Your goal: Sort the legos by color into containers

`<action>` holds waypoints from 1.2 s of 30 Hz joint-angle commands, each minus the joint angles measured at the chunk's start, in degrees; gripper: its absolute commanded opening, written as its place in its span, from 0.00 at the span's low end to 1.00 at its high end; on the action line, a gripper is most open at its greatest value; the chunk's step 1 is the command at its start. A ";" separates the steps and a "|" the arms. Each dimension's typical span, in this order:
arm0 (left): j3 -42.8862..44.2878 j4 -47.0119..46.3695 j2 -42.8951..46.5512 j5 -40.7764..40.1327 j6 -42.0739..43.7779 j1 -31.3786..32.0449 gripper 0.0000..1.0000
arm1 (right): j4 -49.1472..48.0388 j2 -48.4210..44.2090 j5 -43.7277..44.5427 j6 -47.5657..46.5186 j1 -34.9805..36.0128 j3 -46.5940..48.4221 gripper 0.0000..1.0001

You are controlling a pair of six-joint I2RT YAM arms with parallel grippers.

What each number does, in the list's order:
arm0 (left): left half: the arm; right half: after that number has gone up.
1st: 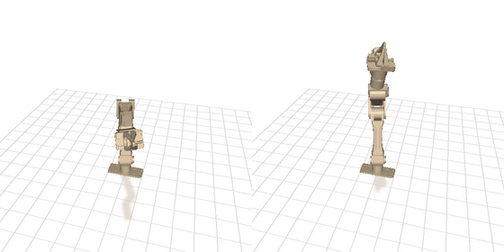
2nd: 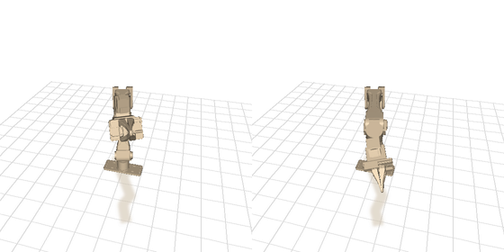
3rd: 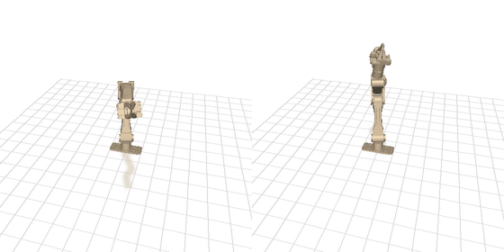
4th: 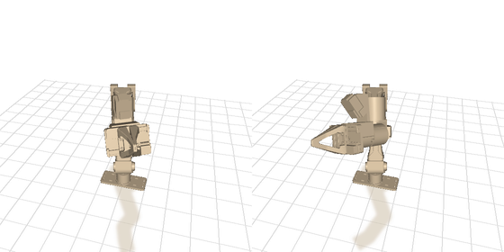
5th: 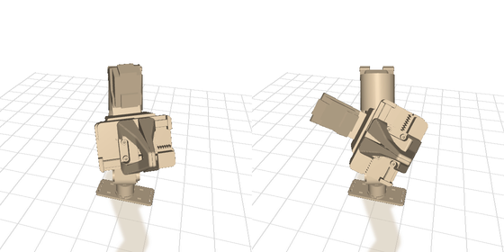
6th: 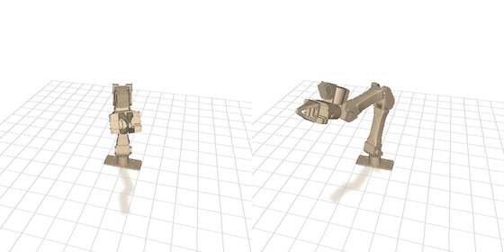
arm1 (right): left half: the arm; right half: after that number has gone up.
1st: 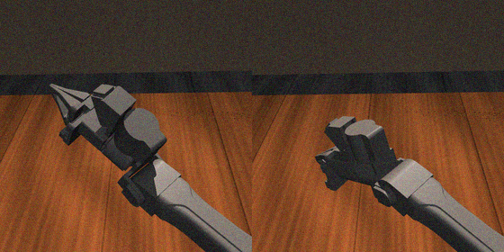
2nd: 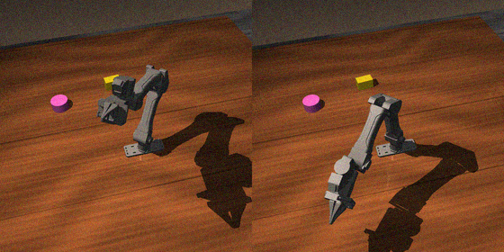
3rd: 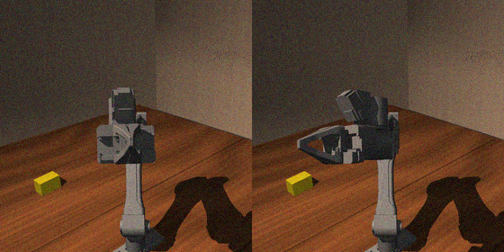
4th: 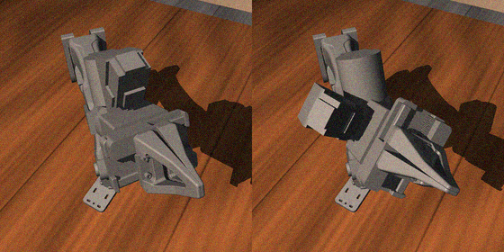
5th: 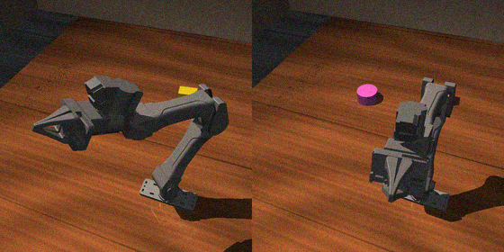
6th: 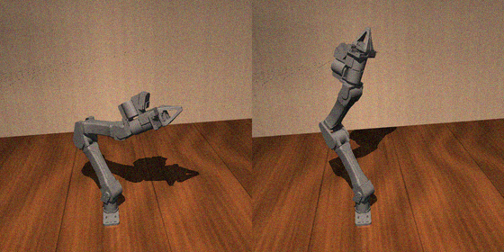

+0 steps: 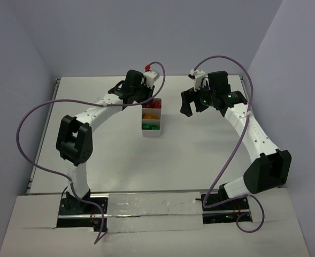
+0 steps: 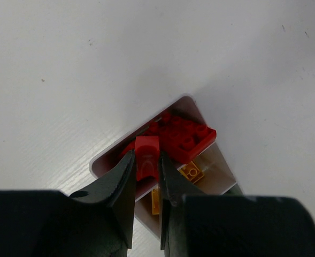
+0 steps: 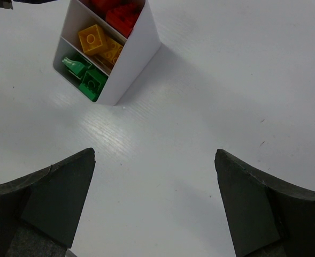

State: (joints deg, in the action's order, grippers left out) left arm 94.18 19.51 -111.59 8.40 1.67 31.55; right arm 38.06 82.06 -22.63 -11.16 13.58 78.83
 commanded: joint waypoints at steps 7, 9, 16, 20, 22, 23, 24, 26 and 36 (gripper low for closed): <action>3.55 -0.79 -1.00 2.24 -0.18 0.27 0.36 | -2.12 0.64 -0.84 0.44 -0.49 2.12 1.00; 3.66 -0.65 -0.81 2.05 -0.16 0.27 0.46 | -2.10 0.71 -0.82 0.52 -0.49 2.22 1.00; 5.44 1.91 1.02 1.45 0.43 0.18 0.54 | -1.93 0.09 -0.44 0.52 -0.49 2.49 1.00; 7.34 4.51 3.51 1.65 0.16 -0.10 0.56 | -1.85 -0.34 -0.29 0.52 -0.49 2.82 1.00; 7.32 6.06 6.41 2.78 -0.97 -1.25 0.59 | -1.85 -0.95 0.40 0.52 -0.49 2.65 1.00; 7.06 6.08 7.55 3.31 -1.19 -1.87 0.62 | -1.85 -1.21 0.75 0.52 -0.58 2.64 1.00; 6.54 6.68 9.96 4.96 -4.20 -3.84 0.68 | -1.94 -1.55 1.53 0.61 -0.58 2.30 1.00; 4.55 7.81 13.43 7.91 -6.56 -8.08 0.92 | -2.20 -2.34 2.66 0.78 -0.84 1.69 1.00; -11.44 9.08 24.29 11.16 -7.75 -24.64 0.99 | -4.39 -1.92 14.18 4.88 -4.36 -2.14 1.00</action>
State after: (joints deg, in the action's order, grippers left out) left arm 87.72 26.80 -89.25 17.82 -5.23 9.47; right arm 36.30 80.82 -14.93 -9.07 11.00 78.00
